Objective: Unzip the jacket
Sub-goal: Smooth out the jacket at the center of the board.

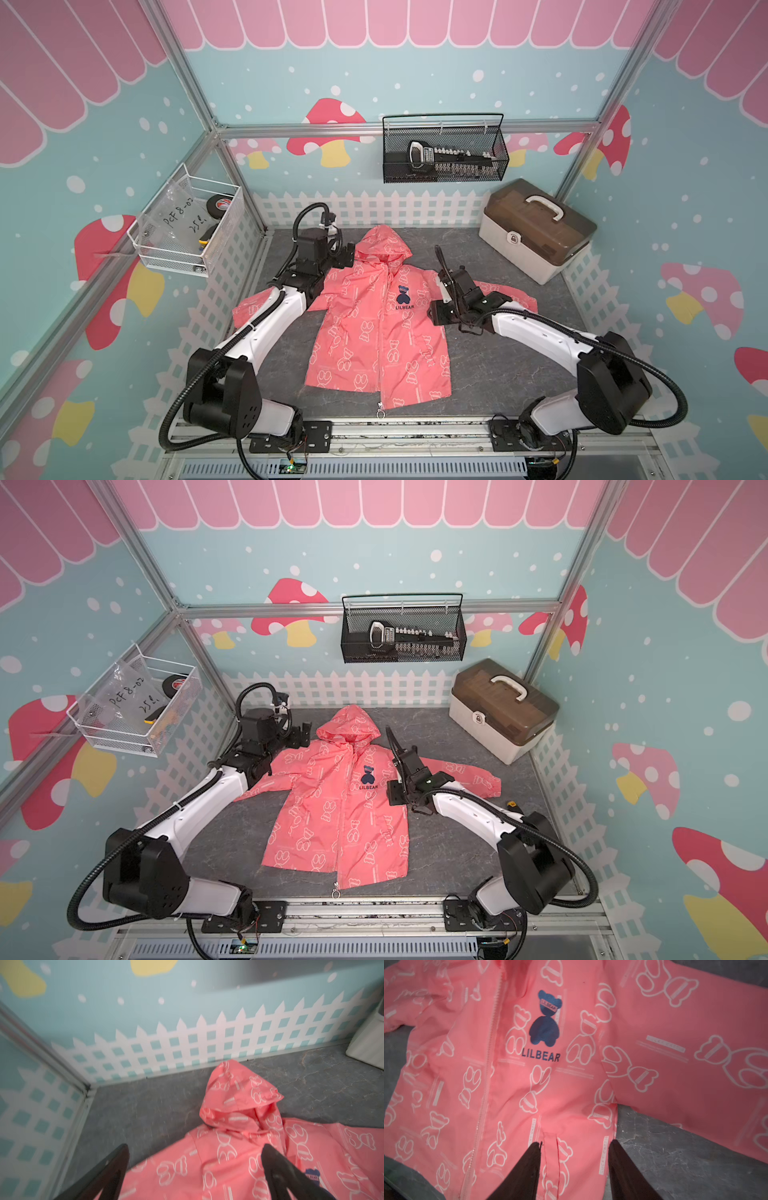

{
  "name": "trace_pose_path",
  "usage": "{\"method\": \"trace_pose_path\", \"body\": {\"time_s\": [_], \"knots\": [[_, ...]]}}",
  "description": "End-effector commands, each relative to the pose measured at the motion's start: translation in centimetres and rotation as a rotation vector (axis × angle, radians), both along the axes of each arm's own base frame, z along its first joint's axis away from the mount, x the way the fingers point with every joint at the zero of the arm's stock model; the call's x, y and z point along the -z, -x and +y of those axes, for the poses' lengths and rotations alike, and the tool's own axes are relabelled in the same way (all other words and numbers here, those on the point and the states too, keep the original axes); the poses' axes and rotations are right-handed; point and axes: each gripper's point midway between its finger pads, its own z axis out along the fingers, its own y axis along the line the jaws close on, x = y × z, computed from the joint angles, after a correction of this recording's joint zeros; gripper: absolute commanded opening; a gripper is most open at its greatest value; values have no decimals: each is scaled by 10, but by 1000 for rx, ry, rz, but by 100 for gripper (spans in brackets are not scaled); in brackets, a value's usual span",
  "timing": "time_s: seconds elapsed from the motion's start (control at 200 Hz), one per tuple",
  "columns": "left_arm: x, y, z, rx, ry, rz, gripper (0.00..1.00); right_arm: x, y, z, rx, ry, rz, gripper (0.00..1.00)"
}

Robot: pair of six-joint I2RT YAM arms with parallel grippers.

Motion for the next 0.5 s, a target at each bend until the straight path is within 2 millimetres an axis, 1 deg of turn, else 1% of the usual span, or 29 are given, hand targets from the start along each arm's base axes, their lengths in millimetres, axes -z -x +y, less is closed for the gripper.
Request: {"method": "trace_pose_path", "body": {"time_s": [0.0, 0.07, 0.16, 0.245, 0.29, 0.335, 0.36, 0.435, 0.445, 0.495], "knots": [[39, 31, 16, -180, 207, 94, 97, 18, -3, 28, -5, -171, 98, 41], [64, 45, 15, -190, 259, 152, 89, 30, -11, 38, 0, -204, 122, 31], [93, 56, 7, -181, 307, 241, 73, 41, -26, 49, 11, -240, 130, 18], [119, 60, 4, -187, 333, 319, 47, 54, -42, 45, 57, -233, 134, 12], [133, 63, 3, -204, 351, 362, 38, 61, -50, 35, 106, -217, 138, 9], [148, 65, 0, -211, 379, 410, 29, 72, -53, 21, 159, -204, 152, 6], [158, 67, -1, -219, 393, 441, 20, 77, -54, 12, 189, -201, 158, 6], [183, 76, -5, -257, 447, 520, 1, 89, -52, -17, 290, -200, 160, 4], [188, 78, -5, -262, 455, 529, 0, 90, -52, -21, 304, -201, 158, 4], [202, 86, -6, -290, 491, 555, 0, 96, -48, -38, 354, -210, 158, 3]]}}
